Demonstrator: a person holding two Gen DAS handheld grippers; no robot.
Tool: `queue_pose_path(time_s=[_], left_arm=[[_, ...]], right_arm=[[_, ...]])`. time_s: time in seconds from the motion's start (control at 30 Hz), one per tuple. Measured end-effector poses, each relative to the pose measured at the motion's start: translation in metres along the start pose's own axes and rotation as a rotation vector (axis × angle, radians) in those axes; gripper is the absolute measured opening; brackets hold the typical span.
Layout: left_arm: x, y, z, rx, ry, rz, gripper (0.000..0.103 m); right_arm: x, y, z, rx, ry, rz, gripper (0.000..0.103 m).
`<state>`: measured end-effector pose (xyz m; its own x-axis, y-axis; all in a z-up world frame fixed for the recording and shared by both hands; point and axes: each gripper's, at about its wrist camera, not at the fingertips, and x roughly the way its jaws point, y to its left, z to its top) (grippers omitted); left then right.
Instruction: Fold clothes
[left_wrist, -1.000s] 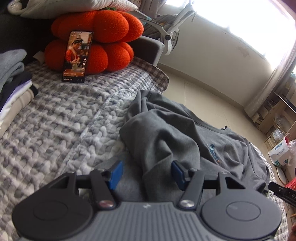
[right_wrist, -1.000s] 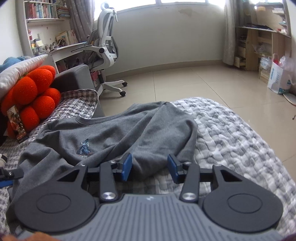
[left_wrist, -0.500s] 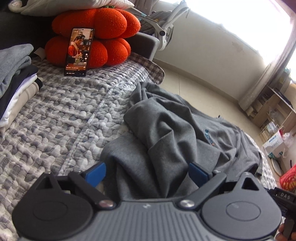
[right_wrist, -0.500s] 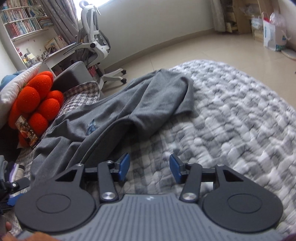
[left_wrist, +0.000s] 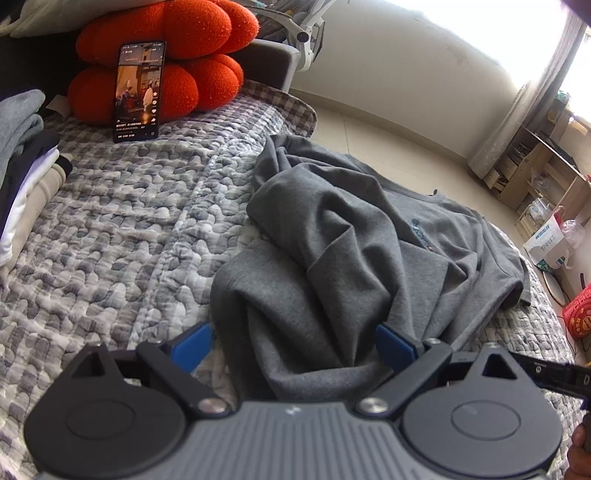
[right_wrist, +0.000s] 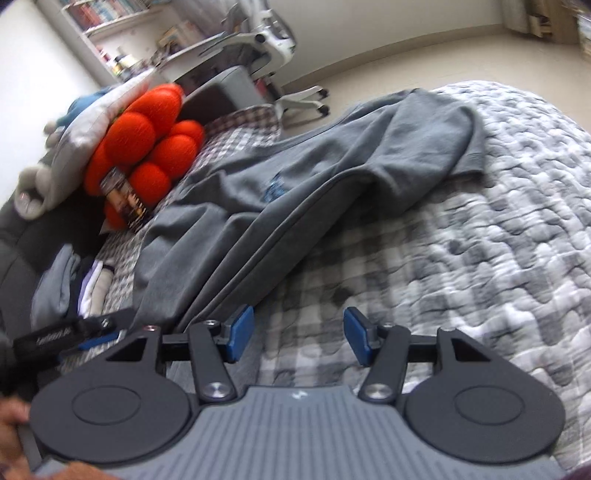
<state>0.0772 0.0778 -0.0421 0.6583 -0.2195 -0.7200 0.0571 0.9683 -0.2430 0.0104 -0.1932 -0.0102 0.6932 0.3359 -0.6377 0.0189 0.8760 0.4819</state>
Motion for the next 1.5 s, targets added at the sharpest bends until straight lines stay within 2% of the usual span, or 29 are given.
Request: queue_pose_path(time_s=[0.23, 0.43, 0.57, 0.67, 0.73, 0.77, 0.83, 0.93, 1.2, 1.5], left_arm=[[0.000, 0.007, 0.001, -0.075, -0.015, -0.038, 0.082], [0.001, 0.010, 0.001, -0.093, -0.002, -0.067, 0.070], [0.004, 0.010, 0.000, -0.095, 0.003, -0.051, 0.069], [0.005, 0.009, -0.001, -0.091, 0.001, -0.038, 0.069], [0.005, 0.010, -0.001, -0.090, 0.001, -0.035, 0.069], [0.006, 0.010, -0.001, -0.089, 0.001, -0.033, 0.069], [0.006, 0.010, -0.001, -0.090, 0.000, -0.032, 0.069], [0.006, 0.011, -0.001, -0.094, -0.003, -0.032, 0.069], [0.005, 0.013, -0.001, -0.108, -0.013, -0.030, 0.069], [0.005, 0.017, 0.001, -0.128, -0.025, -0.028, 0.069]], right_arm=[[-0.002, 0.015, -0.004, -0.050, 0.029, 0.100, 0.058], [0.002, 0.032, -0.007, -0.065, 0.073, 0.193, 0.058], [0.008, 0.047, -0.015, -0.094, 0.118, 0.229, 0.057], [0.012, 0.061, -0.024, -0.156, 0.134, 0.210, 0.049], [0.017, 0.067, -0.032, -0.197, 0.139, 0.156, 0.031], [0.018, 0.069, -0.035, -0.215, 0.136, 0.130, 0.027], [0.018, 0.070, -0.037, -0.238, 0.124, 0.108, 0.011], [0.013, 0.063, -0.035, -0.219, 0.109, 0.109, 0.007], [-0.014, 0.043, -0.027, -0.170, 0.025, 0.100, 0.006], [-0.049, -0.001, -0.014, -0.060, -0.070, 0.063, 0.005]])
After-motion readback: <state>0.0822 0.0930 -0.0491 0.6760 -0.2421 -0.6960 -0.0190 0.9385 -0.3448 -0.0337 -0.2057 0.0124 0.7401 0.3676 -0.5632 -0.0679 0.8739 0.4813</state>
